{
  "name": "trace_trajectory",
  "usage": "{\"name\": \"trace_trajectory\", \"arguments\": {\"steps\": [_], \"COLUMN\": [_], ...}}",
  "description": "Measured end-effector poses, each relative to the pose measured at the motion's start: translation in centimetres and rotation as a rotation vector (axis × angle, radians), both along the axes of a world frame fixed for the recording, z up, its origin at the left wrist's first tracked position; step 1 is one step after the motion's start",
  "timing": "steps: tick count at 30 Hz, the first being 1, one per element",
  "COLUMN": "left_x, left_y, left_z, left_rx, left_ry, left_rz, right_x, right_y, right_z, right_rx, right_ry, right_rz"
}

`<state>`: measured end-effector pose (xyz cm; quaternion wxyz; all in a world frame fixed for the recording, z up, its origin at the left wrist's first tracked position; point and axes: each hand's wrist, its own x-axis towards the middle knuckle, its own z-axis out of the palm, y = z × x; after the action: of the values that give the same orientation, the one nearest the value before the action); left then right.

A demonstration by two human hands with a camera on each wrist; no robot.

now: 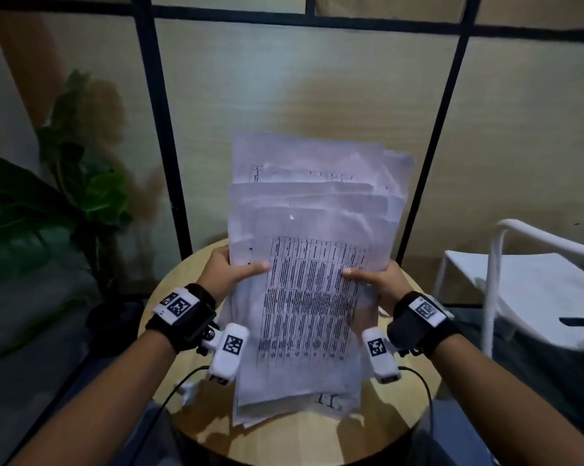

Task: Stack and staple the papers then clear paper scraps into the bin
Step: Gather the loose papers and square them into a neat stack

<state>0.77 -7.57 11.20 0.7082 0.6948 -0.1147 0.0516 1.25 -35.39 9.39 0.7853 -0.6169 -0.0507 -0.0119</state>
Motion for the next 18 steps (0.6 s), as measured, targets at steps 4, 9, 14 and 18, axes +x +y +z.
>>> {"name": "trace_trajectory", "arguments": {"steps": [4,9,14,18], "left_x": [-0.8,-1.8,-2.6,-2.0], "left_y": [-0.6,-0.5,-0.8,-1.3], "left_z": [0.4,-0.3,-3.0,-2.7], "left_rx": [0.008,0.025,0.069,0.074], "left_ry": [-0.072,-0.140,-0.045,-0.052], "left_rz": [0.059,0.063,0.047,0.084], "right_x": [-0.8,-2.9,-3.3,-2.8], "right_y": [0.3,-0.1,0.0,1.2], "right_z": [0.8,0.9,-2.5,-2.4], "right_rx": [-0.016,-0.125,-0.190,-0.221], "right_ry": [-0.091,-0.205,-0.106,-0.124], "right_rz": [-0.035,-0.026,-0.073,-0.158]}}
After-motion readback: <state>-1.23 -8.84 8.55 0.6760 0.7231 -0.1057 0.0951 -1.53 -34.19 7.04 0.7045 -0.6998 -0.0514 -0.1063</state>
